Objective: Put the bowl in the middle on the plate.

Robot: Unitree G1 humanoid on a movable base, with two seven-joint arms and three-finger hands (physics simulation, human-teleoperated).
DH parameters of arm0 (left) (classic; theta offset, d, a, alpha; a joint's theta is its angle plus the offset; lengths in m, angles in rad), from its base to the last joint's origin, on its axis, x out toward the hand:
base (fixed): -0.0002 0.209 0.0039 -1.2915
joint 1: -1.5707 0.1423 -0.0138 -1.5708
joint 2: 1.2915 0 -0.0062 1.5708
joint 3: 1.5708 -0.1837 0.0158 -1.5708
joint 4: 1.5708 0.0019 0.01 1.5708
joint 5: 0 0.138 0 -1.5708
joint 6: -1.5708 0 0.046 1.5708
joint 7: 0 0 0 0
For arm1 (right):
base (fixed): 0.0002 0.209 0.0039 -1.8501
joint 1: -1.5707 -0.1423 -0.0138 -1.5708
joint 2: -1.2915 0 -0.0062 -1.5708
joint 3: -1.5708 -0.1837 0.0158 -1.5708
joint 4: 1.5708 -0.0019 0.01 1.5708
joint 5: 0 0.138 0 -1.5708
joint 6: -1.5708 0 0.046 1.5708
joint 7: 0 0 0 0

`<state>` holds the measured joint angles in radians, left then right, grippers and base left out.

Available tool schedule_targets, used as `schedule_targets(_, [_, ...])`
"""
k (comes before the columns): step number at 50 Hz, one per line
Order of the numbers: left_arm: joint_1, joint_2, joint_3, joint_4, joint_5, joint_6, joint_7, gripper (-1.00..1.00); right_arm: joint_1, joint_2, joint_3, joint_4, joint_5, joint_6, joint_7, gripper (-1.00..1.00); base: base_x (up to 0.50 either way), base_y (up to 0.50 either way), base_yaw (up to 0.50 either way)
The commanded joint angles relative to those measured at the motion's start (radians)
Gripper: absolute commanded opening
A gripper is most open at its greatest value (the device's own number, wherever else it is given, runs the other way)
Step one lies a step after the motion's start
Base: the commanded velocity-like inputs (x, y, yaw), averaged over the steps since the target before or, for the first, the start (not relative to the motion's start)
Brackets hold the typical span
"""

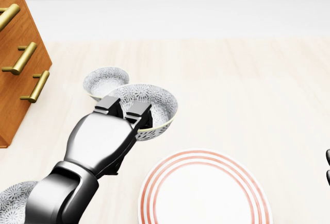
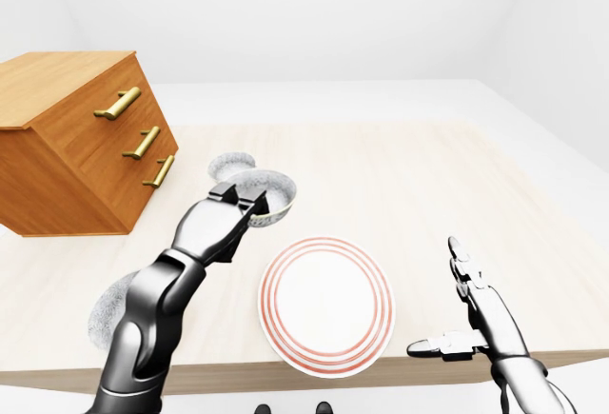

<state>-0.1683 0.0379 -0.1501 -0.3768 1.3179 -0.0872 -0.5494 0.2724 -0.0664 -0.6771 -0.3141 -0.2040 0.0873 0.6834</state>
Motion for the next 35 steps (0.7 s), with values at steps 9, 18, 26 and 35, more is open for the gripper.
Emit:
schedule_targets(9, [0.139, -0.071, -0.164, -0.175, 0.083, 0.0, -0.019, -1.0, 0.0, -0.001, 0.001, 0.003, 0.001, 0.0, -0.001, 1.0, 0.0, 0.0, 0.0])
schedule_targets(18, [0.139, -0.086, -0.198, -0.205, 0.094, 0.0, -0.042, -1.0, 0.0, -0.002, 0.003, 0.009, -0.002, 0.0, 0.0, 1.0, 0.0, 0.0, 0.0])
schedule_targets(26, [0.157, -0.08, -0.215, -0.193, 0.101, 0.0, -0.017, -1.0, 0.001, 0.0, 0.002, 0.001, -0.002, 0.0, 0.003, 1.0, 0.0, 0.0, 0.0])
schedule_targets(35, [0.174, -0.076, -0.234, -0.162, 0.108, 0.0, 0.019, -1.0, 0.001, 0.001, 0.002, -0.004, -0.004, 0.0, 0.005, 1.0, 0.0, 0.0, 0.0])
